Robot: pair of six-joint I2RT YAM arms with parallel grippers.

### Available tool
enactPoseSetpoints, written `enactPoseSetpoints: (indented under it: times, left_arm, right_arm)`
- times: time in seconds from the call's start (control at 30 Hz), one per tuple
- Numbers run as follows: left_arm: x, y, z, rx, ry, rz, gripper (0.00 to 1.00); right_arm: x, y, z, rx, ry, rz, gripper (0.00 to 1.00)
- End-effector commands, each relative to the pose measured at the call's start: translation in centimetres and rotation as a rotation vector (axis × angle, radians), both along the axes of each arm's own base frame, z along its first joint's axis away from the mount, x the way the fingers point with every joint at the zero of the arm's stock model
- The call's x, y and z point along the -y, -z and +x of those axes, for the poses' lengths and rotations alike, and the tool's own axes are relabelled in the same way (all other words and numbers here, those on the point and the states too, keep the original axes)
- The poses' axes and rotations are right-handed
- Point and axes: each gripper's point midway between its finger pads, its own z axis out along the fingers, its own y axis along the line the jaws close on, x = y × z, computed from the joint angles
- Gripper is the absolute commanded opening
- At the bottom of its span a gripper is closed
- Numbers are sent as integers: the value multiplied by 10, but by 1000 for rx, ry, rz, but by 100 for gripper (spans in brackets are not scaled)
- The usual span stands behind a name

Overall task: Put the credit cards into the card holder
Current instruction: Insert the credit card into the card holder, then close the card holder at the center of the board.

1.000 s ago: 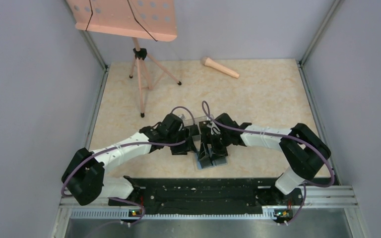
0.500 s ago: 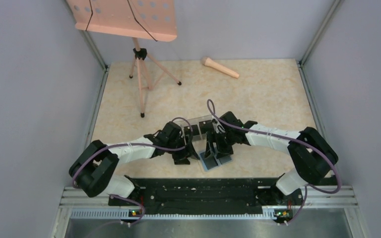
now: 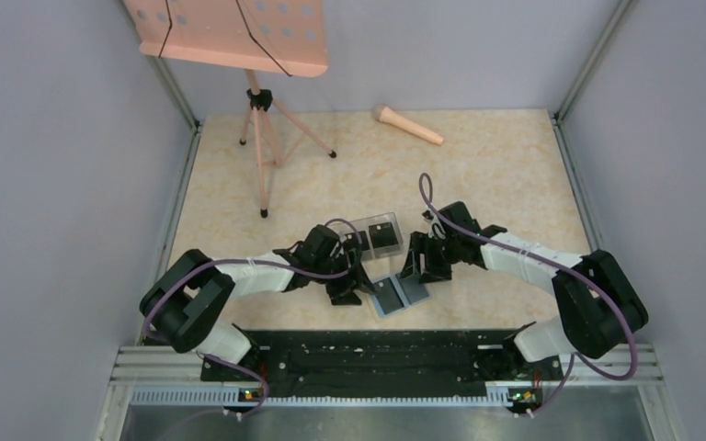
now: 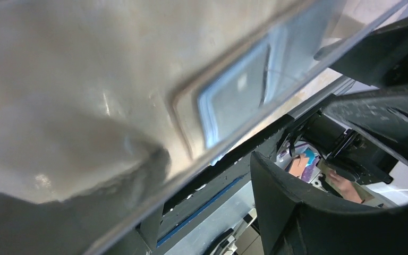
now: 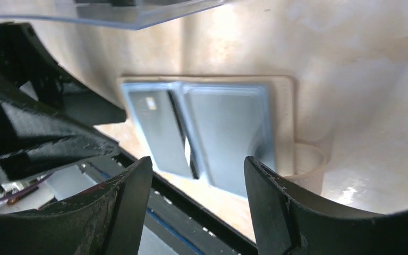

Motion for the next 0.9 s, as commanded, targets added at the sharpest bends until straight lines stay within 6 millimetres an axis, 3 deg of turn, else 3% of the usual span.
enactPoseSetpoints:
  times: [0.0, 0.13, 0.27, 0.67, 0.77, 0.87]
  left_arm:
    - [1, 5, 5, 2, -19, 6, 63]
    - [5, 6, 15, 15, -30, 21, 63]
    - [19, -11, 27, 66, 6, -31, 63]
    - [45, -88, 40, 257, 63, -259, 58]
    - [50, -97, 41, 274, 77, -293, 58]
    - [54, -89, 42, 254, 97, -293, 58]
  right_arm:
    - [20, 21, 7, 22, 28, -105, 63]
    - [28, 42, 5, -3, 13, -167, 59]
    - [24, 51, 1, -43, 0, -150, 56]
    - [12, 44, -3, -79, 11, -72, 55]
    - [10, 39, -2, -72, 15, -59, 55]
    - [8, 35, 0, -68, 21, -49, 55]
